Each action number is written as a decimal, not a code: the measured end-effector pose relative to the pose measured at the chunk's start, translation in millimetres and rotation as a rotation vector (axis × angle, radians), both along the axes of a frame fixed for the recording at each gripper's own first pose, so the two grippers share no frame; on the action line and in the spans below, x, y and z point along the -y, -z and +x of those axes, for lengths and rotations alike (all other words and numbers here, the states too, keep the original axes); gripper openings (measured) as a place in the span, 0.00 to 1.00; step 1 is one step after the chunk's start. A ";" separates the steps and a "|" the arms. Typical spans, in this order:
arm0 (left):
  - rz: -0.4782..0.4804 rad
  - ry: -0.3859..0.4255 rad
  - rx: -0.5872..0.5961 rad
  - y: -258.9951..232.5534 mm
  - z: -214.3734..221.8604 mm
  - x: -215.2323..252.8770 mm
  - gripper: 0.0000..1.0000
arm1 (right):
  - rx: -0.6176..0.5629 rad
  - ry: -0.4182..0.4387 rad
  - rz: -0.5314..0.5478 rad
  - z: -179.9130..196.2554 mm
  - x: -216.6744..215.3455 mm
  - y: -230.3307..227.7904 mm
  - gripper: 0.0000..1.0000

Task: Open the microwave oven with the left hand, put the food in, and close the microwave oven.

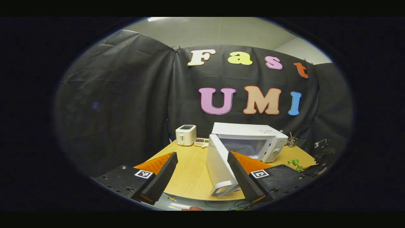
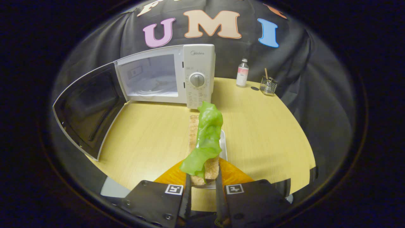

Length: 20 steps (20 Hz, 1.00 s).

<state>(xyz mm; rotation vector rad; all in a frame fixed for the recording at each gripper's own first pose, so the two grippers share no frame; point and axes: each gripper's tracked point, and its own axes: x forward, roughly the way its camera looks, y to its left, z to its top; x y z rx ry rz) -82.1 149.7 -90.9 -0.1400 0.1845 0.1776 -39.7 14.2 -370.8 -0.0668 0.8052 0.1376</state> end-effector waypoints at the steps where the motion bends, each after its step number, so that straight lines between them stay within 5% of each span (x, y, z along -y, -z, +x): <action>1: -0.004 0.004 0.005 -0.3 1.4 1.1 0.96 | -0.002 0.005 -0.002 0.0 2.4 -0.3 0.34; 10: 0.042 0.068 0.035 -8.5 12.6 18.2 0.94 | 0.067 0.005 0.010 16.1 0.8 -46.3 0.30; 20: 0.045 0.165 0.071 -8.4 25.6 27.4 0.96 | 0.089 0.007 0.302 72.7 -141.6 -79.3 0.29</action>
